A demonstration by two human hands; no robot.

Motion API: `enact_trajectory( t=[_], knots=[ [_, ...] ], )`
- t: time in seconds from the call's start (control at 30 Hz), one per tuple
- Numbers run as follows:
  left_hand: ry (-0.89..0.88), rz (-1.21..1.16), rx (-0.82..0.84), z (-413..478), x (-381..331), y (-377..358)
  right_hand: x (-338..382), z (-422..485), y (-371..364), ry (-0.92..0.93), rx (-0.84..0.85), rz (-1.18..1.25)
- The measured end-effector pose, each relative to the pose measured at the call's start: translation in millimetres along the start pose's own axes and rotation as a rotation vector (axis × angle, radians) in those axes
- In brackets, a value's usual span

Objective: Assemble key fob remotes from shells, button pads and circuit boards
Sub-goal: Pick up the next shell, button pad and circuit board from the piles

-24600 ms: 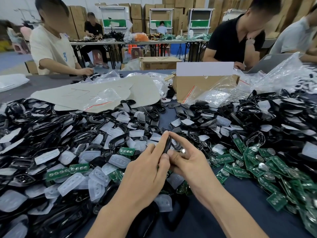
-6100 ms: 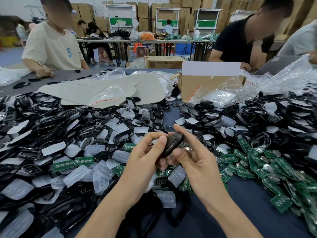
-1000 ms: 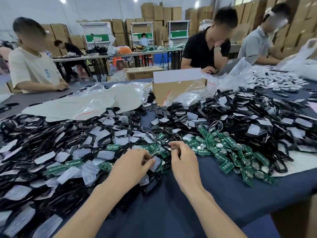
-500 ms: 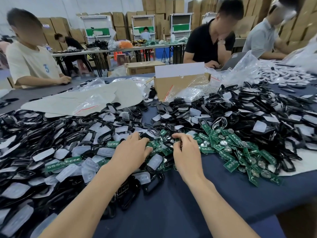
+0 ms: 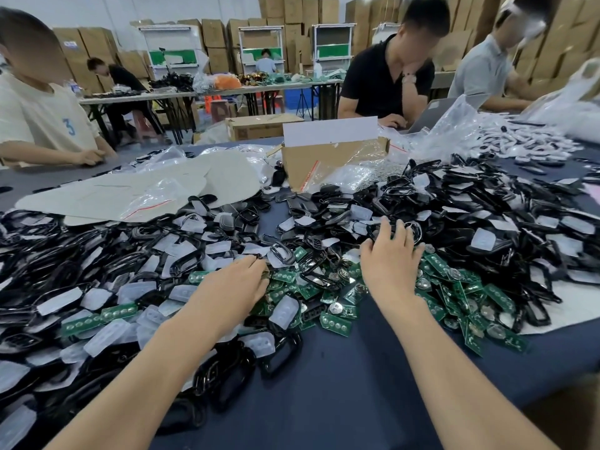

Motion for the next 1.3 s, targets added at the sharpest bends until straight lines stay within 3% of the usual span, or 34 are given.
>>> enact_trajectory(
  t=[0.07,0.3,0.53,0.63,0.83,1.03,1.17,1.3],
  knots=[
    [0.036,-0.047,-0.039,-1.6,1.5,-0.7,-2.1,9.9,-1.1,0.024,0.069,-0.04],
    [0.212,-0.242,-0.256,-0.9,-3.7,-5.3,0.6,11.0,-2.8,0.201,0.059,0.027],
    [0.265,-0.553,-0.408,-4.1,2.9,-6.7,7.1,28.7,8.7,0.313,-0.048,0.114],
    [0.316,-0.626,-0.411,-4.6,7.2,-10.4,24.7,39.3,5.0,0.37,-0.081,0.038],
    [0.346,-0.797,-0.383,-6.4,16.5,-15.5,94.3,59.8,-14.6,0.519,0.04,0.078],
    [0.458,-1.255,-0.62,-7.4,31.0,-9.6,163.3,83.8,-42.3,0.479,0.319,0.15],
    [0.471,-1.344,-0.616,-6.8,32.7,-7.8,192.1,95.3,-75.2,0.269,0.457,0.269],
    [0.481,-1.385,-0.62,-8.2,34.3,-8.8,208.8,102.7,-97.3,0.217,0.462,0.123]
  ],
)
Point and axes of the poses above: each hand's wrist, its own z-axis towards the middle knuckle, its own y-axis out of the back of the hand, x = y × z, the point moved 1 cm from there along z, towards the middle knuckle, and after that the axes turned 7 degrees about -z, right-handed, at the moved point
